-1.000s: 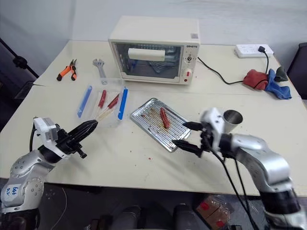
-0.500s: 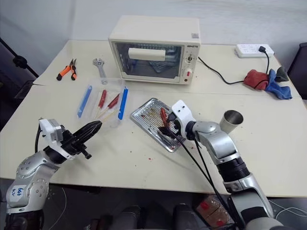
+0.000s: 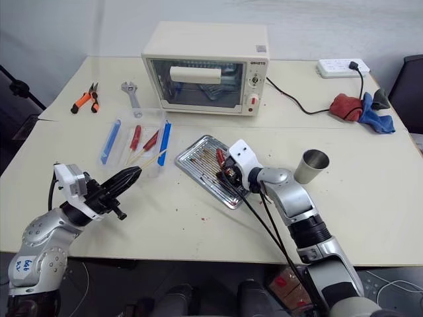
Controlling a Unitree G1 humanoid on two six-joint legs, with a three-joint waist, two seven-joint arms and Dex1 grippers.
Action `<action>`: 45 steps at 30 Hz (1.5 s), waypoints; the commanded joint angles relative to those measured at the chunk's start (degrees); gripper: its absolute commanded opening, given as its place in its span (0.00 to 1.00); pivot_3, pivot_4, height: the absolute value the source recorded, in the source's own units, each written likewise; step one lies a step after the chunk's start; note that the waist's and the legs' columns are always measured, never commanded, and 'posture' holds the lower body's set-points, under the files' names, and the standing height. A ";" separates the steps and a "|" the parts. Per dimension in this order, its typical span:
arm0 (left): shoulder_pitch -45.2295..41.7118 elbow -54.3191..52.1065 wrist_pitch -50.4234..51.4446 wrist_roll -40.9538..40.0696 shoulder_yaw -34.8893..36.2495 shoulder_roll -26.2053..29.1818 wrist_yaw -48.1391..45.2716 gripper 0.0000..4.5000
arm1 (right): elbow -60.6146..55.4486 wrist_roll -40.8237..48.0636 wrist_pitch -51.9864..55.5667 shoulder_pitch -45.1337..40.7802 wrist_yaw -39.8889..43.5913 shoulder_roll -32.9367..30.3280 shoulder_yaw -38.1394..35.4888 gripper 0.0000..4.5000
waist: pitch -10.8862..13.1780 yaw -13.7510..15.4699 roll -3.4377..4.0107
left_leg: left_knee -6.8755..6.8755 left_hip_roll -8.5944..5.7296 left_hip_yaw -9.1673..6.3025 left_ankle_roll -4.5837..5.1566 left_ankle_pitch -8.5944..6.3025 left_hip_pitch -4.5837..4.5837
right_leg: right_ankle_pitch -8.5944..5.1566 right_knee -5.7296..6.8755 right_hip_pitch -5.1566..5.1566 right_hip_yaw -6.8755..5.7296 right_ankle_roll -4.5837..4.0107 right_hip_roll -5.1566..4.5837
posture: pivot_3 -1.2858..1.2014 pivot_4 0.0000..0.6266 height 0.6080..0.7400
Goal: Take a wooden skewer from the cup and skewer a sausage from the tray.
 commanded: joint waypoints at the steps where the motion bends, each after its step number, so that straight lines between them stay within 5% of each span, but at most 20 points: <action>1: -0.47 -0.63 -1.39 0.33 -0.35 -0.14 -0.37 0.00 | -2.63 -0.60 -0.19 0.38 1.30 -1.81 -1.50 0.47 | 0.00 0.09 0.00 | 0.00 0.00 0.00 0.00 0.00 0.00 | 0.00 0.00 0.00 0.00 0.00 0.00 | 0.52 0.24 1.00; 11: -1.44 0.73 -1.91 0.91 -1.11 -0.54 -0.94 0.00 | -3.73 -1.01 -0.71 1.38 3.13 -4.25 -1.96 0.47 | 0.00 0.00 0.00 | -0.01 0.00 0.00 0.00 0.00 0.00 | 0.00 -0.14 0.01 0.01 0.00 0.00 | 0.52 0.24 1.00; 27: -1.88 0.55 -1.98 0.79 -1.53 -0.28 -0.32 0.00 | -1.78 -3.40 -0.28 0.35 -0.99 0.82 -1.59 0.47 | 0.00 0.04 0.00 | -0.02 0.00 0.00 0.00 0.00 0.00 | 0.00 -0.13 0.00 0.01 0.00 -0.01 | 0.52 0.24 1.00; 33: -2.16 0.31 -1.74 0.79 -1.68 -0.29 -0.03 0.00 | -2.06 -3.35 -0.81 0.60 -0.09 0.73 -1.94 0.12 | 0.00 0.04 0.00 | -0.03 0.00 0.00 0.00 0.00 0.00 | 0.00 -0.15 0.00 0.00 0.00 0.00 | 0.52 0.24 1.00; 36: -2.32 0.32 -1.61 0.76 -1.77 -0.23 -0.03 0.00 | -2.47 -3.04 -1.75 0.83 0.59 0.52 -2.38 0.12 | 0.00 0.04 0.00 | -0.03 0.00 0.00 0.00 0.00 0.00 | 0.00 -0.15 0.00 0.00 0.00 0.00 | 0.52 0.24 1.00; 40: -2.58 0.33 -1.33 0.61 -1.77 0.38 -0.56 0.00 | -4.09 -1.35 -6.88 1.57 5.21 -1.57 -3.95 0.12 | 0.00 0.04 0.00 | -0.04 0.00 0.00 0.00 0.00 0.00 | 0.00 -0.14 0.00 0.00 0.00 0.00 | 0.52 0.24 1.00; 45: -2.55 0.29 0.00 0.07 -2.33 4.41 -5.23 0.00 | -6.98 3.84 -18.81 3.43 22.48 -9.50 -5.02 0.12 | 0.01 0.14 -0.01 | -0.07 -0.01 -0.01 0.02 -0.01 -0.01 | 0.00 -0.23 0.03 -0.03 0.00 0.00 | 0.52 0.24 1.00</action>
